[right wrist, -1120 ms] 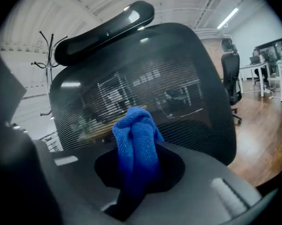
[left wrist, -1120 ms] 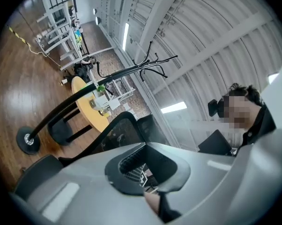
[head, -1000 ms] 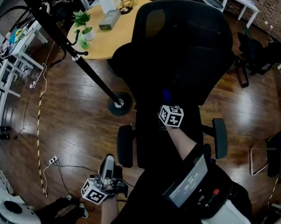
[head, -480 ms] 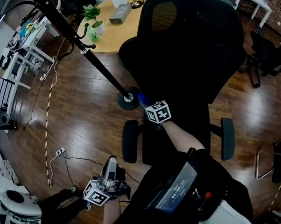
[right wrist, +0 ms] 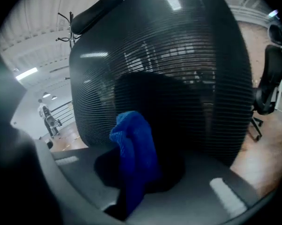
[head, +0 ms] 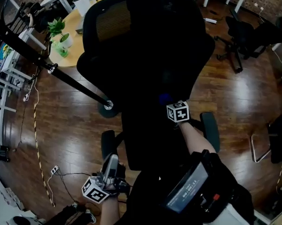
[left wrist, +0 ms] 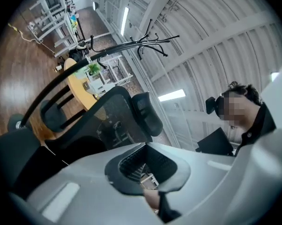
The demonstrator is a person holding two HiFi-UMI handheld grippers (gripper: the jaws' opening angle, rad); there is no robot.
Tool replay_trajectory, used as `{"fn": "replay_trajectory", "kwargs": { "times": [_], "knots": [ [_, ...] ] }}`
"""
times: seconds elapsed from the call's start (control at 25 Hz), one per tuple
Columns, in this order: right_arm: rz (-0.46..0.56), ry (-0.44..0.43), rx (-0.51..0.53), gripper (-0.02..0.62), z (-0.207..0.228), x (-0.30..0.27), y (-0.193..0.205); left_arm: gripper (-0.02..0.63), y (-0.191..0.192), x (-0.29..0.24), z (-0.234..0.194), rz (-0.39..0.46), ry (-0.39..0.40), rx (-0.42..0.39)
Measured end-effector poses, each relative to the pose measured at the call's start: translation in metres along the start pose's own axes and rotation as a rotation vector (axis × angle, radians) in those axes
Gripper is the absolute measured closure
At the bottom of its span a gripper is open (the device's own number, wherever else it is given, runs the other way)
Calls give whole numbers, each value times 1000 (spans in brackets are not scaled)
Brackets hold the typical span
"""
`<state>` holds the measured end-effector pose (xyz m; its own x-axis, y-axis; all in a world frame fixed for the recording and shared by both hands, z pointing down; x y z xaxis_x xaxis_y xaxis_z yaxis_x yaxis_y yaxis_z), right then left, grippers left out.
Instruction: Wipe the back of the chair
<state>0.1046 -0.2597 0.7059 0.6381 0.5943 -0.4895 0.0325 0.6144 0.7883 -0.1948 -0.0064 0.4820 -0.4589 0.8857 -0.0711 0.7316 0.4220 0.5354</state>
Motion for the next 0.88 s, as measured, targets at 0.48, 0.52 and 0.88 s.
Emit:
{"fn": "replay_trajectory", "kwargs": {
  "times": [0.48,0.52,0.88],
  "knots": [
    [98,400,-174,563,62,100,31,600,29,-55,10,-57,89,8],
    [90,392,-199,561,62,96,37,600,27,-54,12,-52,90,5],
    [-31,261,-322,561,24,-8,65,600,8,30,-8,59,-77,-32]
  ]
}}
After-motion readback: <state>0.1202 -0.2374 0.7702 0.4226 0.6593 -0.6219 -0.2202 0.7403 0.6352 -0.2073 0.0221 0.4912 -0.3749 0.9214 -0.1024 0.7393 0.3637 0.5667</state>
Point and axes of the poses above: the fingertips, and each gripper's own axes: x backward along the fingers, z to its right, y out of its underside, the point moved 7 cm from there along x, backward along the fingers, and after that the axes turned 14 degrees about -y, right-handed, at the moved point
